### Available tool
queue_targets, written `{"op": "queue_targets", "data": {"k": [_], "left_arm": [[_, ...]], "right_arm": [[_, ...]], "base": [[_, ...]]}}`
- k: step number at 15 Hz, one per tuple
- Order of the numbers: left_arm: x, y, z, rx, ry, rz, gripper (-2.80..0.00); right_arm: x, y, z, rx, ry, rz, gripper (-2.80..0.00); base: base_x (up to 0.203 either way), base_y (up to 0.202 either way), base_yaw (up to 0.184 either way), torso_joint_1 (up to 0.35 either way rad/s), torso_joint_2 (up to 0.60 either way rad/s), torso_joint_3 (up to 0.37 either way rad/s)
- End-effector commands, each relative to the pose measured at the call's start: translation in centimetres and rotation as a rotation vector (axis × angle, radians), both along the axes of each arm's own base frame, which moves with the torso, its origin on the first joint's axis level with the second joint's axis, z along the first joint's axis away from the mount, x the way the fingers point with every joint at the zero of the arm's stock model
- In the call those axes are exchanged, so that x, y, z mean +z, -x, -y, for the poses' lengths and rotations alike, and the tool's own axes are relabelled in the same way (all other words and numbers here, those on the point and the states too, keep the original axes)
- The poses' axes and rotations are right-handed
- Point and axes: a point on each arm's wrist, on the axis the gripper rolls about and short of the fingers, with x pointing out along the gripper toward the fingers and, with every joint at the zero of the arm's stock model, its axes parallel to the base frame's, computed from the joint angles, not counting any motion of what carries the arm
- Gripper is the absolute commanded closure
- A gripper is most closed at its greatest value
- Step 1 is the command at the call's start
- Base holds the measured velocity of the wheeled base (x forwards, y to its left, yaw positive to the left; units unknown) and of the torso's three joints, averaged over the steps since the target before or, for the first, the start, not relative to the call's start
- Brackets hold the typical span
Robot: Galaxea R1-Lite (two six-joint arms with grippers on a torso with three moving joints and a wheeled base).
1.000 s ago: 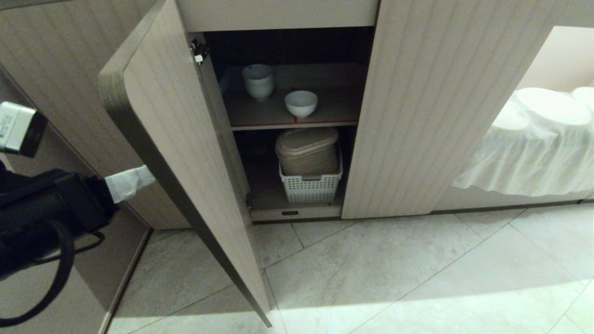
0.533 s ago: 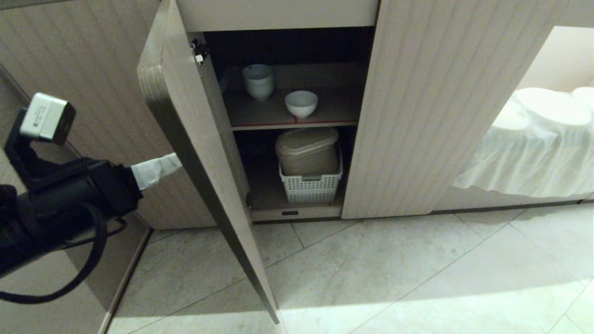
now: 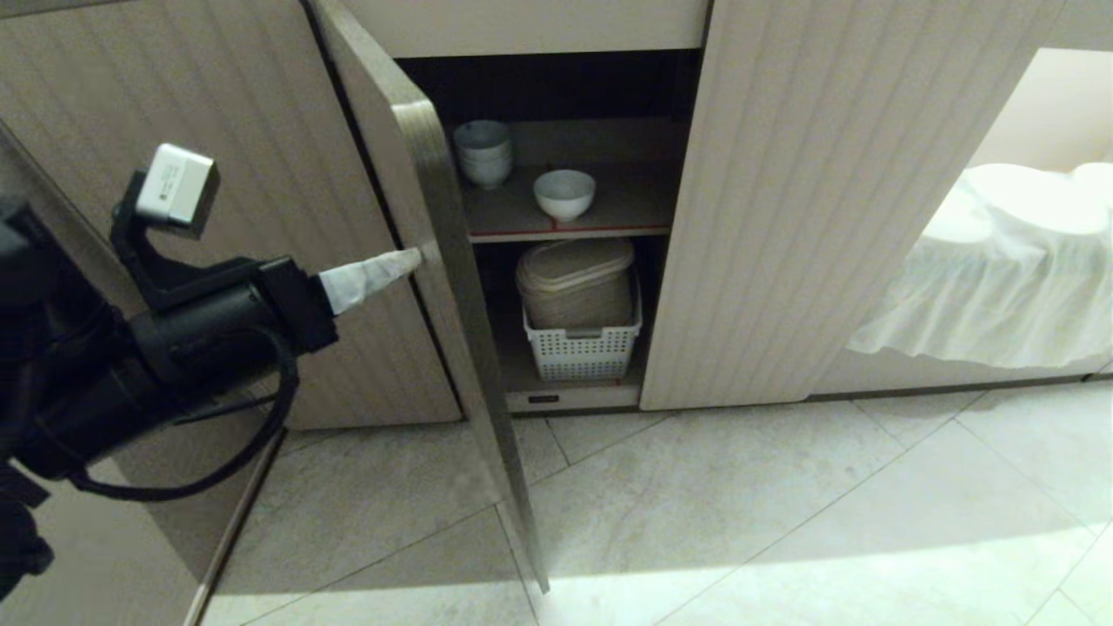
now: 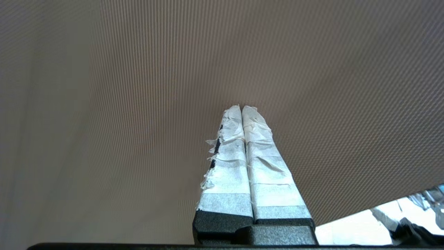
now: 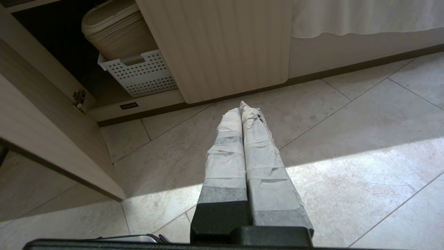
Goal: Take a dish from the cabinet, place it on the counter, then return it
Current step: Close the cabinet door
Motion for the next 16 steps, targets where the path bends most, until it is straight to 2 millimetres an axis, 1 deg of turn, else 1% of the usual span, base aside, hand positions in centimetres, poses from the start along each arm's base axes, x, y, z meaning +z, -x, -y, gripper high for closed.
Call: {"op": "queue_targets", "data": {"k": [1, 7, 10, 16], "left_arm": [[0.0, -1.8, 1.2, -0.019, 0.002, -0.005, 0.0], [0.8, -5.2, 3.8, -0.018, -0.001, 0.038, 0.0], [0.8, -6.6, 5.3, -0.034, 0.003, 0.045, 0.0], [1.5, -9.4, 8.0, -0.031, 0.03, 0.087, 0.0]], "right_arm": [[0.0, 0.0, 0.0, 0.0, -0.001, -0.001, 0.0], [0.0, 0.0, 0.0, 0.0, -0.001, -0.001, 0.0], [0.0, 0.0, 0.0, 0.0, -0.001, -0.001, 0.0], [0.0, 0.0, 0.0, 0.0, -0.001, -0.001, 0.0]], "base": [[0.0, 0.0, 0.0, 0.0, 0.0, 0.0], [0.0, 0.0, 0.0, 0.0, 0.0, 0.0], [0.0, 0.0, 0.0, 0.0, 0.0, 0.0], [0.0, 0.0, 0.0, 0.0, 0.0, 0.0]]}}
